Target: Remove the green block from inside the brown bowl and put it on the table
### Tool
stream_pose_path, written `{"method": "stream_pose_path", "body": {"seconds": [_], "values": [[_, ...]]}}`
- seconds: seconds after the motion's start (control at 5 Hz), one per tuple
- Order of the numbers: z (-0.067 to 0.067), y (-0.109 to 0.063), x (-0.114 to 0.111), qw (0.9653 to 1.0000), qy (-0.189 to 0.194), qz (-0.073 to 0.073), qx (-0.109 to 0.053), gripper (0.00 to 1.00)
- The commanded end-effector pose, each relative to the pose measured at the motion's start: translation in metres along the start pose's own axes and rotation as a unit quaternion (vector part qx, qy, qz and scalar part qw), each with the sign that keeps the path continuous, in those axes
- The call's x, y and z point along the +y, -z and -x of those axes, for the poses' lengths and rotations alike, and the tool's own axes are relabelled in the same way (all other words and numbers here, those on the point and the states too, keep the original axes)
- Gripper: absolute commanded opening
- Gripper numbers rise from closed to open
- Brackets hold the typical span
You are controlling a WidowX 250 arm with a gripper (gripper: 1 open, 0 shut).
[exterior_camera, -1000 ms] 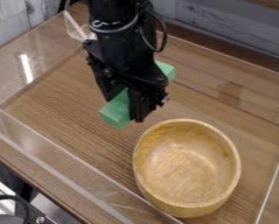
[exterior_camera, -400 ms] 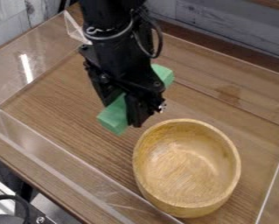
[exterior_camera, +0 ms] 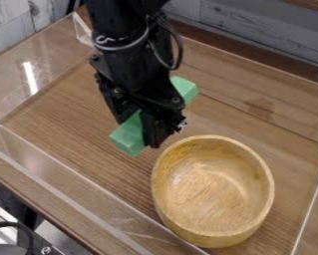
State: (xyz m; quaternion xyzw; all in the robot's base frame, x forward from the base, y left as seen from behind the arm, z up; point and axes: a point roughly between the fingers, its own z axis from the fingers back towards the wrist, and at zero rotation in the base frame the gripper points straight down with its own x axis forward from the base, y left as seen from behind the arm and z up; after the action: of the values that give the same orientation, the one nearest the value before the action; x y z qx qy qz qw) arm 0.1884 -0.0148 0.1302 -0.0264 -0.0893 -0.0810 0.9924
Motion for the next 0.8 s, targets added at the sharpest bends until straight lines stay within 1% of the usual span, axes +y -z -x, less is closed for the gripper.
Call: {"method": "stream_pose_path", "body": {"seconds": [0.0, 0.4, 0.6], "values": [[-0.004, -0.006, 0.003, 0.9998, 0.001, -0.002, -0.019, 0.0], [-0.003, -0.004, 0.009, 0.9998, 0.001, -0.002, -0.022, 0.0], [-0.001, 0.002, 0.02, 0.9997, -0.004, -0.005, -0.022, 0.0]]}}
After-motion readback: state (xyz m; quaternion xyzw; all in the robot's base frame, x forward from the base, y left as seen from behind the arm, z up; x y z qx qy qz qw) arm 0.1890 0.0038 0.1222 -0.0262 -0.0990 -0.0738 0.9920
